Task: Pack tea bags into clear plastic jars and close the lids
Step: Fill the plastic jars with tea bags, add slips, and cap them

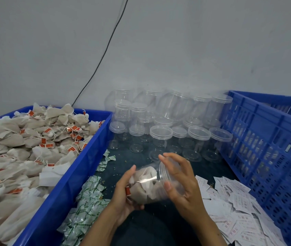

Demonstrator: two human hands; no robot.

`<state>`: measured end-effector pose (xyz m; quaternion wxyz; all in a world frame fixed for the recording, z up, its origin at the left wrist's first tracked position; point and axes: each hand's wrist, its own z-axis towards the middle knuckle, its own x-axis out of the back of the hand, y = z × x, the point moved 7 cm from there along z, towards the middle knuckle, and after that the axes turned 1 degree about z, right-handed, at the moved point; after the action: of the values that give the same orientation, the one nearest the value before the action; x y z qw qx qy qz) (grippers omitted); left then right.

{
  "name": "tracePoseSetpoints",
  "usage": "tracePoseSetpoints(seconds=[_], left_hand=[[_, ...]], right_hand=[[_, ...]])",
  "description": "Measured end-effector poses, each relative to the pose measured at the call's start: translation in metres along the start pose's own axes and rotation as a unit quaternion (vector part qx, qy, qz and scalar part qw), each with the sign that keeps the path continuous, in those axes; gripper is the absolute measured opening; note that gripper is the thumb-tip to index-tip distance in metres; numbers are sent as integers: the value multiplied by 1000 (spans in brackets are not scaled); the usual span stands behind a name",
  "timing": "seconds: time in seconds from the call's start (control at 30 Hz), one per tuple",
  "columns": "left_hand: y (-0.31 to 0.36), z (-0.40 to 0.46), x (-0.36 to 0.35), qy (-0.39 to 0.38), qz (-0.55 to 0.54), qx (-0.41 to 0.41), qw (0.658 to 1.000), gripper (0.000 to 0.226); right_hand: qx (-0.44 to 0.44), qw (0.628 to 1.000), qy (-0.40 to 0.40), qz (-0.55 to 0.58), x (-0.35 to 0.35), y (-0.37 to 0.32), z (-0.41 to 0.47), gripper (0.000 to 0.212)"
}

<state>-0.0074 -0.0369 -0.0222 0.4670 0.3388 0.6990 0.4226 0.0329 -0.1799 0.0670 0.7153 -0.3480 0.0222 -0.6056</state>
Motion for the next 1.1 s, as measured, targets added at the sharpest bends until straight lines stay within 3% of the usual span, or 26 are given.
tracePoseSetpoints(seconds=[0.13, 0.37, 0.63, 0.73, 0.83, 0.9, 1.1], left_hand=[[-7, -1, 0, -1, -19, 66, 998, 54], [-16, -7, -9, -92, -58, 171, 979, 61], [-3, 2, -11, 1, -45, -5, 999, 57], [0, 2, -8, 18, -31, -34, 999, 61], [-1, 2, -6, 8, -35, -29, 999, 61], [-3, 2, -7, -5, -33, -25, 999, 58], [-7, 2, -9, 0, -58, -12, 998, 54]], right_hand=[[21, 1000, -3, -19, 0, -6, 2, 50], [23, 998, -17, -55, -2, -8, 3, 50], [-174, 978, 76, 88, -2, 16, 4, 35], [-235, 957, 101, 135, 3, 24, 0, 42], [-176, 973, 127, 82, 16, 11, 3, 41], [-130, 986, 99, 46, 16, 3, 5, 44], [-100, 995, 27, 14, 7, 2, 3, 45]])
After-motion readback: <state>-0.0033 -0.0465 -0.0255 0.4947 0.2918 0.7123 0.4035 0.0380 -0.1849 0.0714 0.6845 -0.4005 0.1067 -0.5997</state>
